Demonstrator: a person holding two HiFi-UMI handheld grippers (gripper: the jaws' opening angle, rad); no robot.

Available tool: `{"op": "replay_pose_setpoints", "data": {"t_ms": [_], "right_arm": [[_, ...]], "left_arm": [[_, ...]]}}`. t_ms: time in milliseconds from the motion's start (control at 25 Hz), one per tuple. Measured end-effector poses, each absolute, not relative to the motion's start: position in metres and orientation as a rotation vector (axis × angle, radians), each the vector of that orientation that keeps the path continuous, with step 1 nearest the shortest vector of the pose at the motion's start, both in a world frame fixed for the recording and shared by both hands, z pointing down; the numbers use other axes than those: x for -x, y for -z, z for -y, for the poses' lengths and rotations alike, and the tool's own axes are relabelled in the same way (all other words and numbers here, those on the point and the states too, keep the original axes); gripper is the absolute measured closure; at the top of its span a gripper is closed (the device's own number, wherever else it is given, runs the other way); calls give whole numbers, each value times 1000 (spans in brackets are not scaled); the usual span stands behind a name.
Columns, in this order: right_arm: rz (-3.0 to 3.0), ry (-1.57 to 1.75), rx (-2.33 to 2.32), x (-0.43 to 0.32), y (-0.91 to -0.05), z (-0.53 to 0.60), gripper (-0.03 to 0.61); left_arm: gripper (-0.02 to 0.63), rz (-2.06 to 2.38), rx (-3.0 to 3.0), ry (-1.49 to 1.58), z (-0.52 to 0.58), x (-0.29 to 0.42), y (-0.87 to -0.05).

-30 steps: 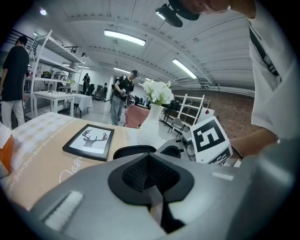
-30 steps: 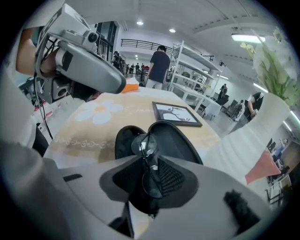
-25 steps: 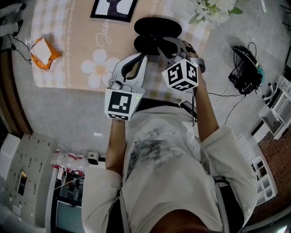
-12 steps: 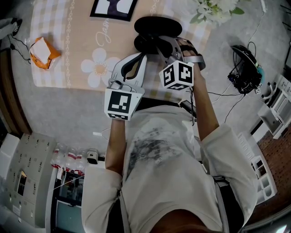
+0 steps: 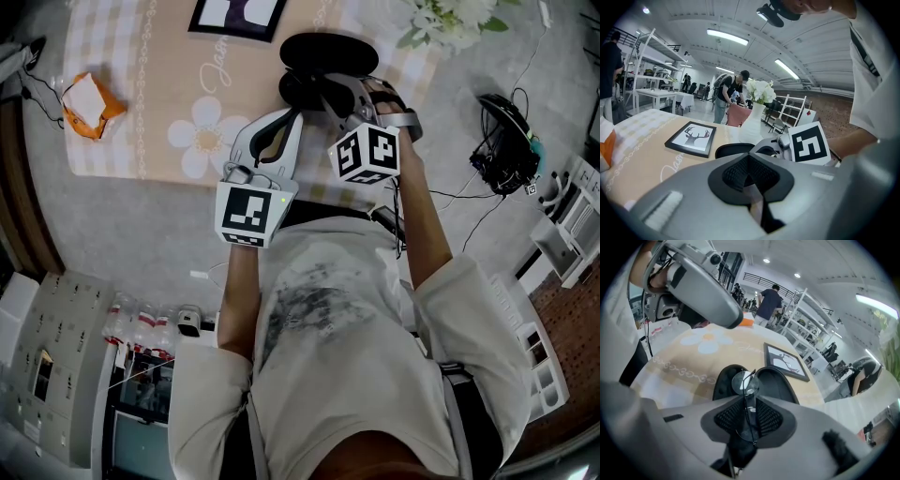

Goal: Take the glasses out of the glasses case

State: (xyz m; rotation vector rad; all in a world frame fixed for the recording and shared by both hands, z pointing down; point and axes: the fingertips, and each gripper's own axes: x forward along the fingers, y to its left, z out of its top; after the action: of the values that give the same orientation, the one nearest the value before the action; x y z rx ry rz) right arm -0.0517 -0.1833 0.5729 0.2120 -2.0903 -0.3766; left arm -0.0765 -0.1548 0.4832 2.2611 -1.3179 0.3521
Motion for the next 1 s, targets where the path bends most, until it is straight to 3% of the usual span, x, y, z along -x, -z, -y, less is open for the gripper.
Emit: {"op": "replay_pose_setpoints", "data": {"t_ms": [280,1000], "right_arm": [[2066,417,-168,54,-578,179,557],[2108,325,-211,50,-566,177,560]], "left_arm": [[604,1315,-2261,-354,155,75,-485],[604,1311,-2268,-350,151,75,-482]]}}
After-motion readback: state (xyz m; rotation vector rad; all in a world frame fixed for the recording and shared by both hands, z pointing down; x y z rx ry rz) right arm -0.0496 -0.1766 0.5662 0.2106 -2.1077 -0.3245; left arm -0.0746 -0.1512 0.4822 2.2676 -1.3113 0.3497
